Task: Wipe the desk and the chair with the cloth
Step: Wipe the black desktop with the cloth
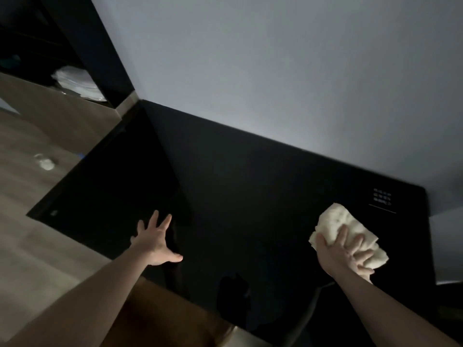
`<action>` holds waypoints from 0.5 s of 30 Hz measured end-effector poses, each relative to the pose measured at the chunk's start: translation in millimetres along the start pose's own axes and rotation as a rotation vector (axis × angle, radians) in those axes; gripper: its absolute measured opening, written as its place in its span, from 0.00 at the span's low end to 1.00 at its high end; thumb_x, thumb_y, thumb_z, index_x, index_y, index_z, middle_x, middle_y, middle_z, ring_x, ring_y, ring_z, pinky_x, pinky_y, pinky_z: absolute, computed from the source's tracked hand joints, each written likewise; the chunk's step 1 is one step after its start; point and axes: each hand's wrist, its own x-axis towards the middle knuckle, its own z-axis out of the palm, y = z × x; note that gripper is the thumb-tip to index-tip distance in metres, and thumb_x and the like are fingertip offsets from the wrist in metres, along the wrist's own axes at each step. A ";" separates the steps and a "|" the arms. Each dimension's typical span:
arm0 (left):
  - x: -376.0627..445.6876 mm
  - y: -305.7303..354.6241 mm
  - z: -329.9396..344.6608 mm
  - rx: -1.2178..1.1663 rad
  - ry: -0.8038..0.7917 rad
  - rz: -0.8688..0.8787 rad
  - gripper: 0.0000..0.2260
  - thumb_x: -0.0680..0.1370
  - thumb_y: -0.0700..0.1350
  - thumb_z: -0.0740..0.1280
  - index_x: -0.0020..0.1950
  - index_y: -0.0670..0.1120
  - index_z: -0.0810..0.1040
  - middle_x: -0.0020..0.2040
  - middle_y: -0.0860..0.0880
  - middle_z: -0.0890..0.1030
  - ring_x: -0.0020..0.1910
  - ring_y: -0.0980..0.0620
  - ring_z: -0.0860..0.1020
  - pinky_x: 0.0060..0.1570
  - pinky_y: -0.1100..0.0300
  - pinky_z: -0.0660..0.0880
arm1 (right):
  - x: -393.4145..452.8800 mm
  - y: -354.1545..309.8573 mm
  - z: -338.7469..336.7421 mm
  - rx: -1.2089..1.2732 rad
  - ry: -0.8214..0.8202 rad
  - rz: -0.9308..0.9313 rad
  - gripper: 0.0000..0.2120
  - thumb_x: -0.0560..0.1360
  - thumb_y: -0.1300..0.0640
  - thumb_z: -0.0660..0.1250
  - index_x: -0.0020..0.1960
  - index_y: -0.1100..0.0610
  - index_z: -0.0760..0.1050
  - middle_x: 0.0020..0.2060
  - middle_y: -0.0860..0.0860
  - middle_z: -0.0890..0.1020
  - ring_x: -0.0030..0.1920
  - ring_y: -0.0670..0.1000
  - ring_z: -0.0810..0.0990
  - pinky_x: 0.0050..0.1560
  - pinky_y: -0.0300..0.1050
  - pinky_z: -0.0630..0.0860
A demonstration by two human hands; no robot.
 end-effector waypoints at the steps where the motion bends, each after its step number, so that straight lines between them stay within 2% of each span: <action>1: 0.0 -18.4 2.3 0.004 -0.021 -0.004 0.61 0.68 0.65 0.80 0.85 0.61 0.37 0.85 0.52 0.33 0.84 0.33 0.39 0.78 0.30 0.57 | -12.7 -16.1 9.4 0.005 -0.001 -0.012 0.43 0.78 0.25 0.46 0.84 0.40 0.31 0.84 0.53 0.31 0.81 0.70 0.30 0.77 0.81 0.41; 4: 3.9 -50.6 11.7 0.011 -0.022 0.051 0.63 0.68 0.63 0.81 0.84 0.63 0.34 0.84 0.54 0.31 0.83 0.32 0.37 0.76 0.28 0.60 | -47.9 -67.6 37.3 0.011 -0.034 -0.074 0.42 0.79 0.27 0.47 0.84 0.41 0.30 0.83 0.54 0.29 0.80 0.70 0.27 0.77 0.80 0.39; 9: 12.4 -54.1 15.6 -0.028 -0.026 0.075 0.63 0.68 0.60 0.83 0.84 0.64 0.36 0.84 0.55 0.31 0.83 0.31 0.36 0.75 0.28 0.63 | -76.3 -123.2 63.5 -0.027 -0.049 -0.197 0.44 0.78 0.25 0.46 0.83 0.40 0.27 0.81 0.54 0.25 0.79 0.71 0.25 0.75 0.81 0.37; 15: 22.5 -55.5 11.8 -0.009 -0.043 0.064 0.65 0.67 0.59 0.84 0.83 0.66 0.34 0.83 0.55 0.29 0.82 0.30 0.36 0.75 0.28 0.63 | -73.5 -128.9 56.6 -0.071 -0.028 -0.322 0.43 0.78 0.24 0.47 0.82 0.37 0.27 0.80 0.50 0.23 0.79 0.65 0.22 0.77 0.77 0.32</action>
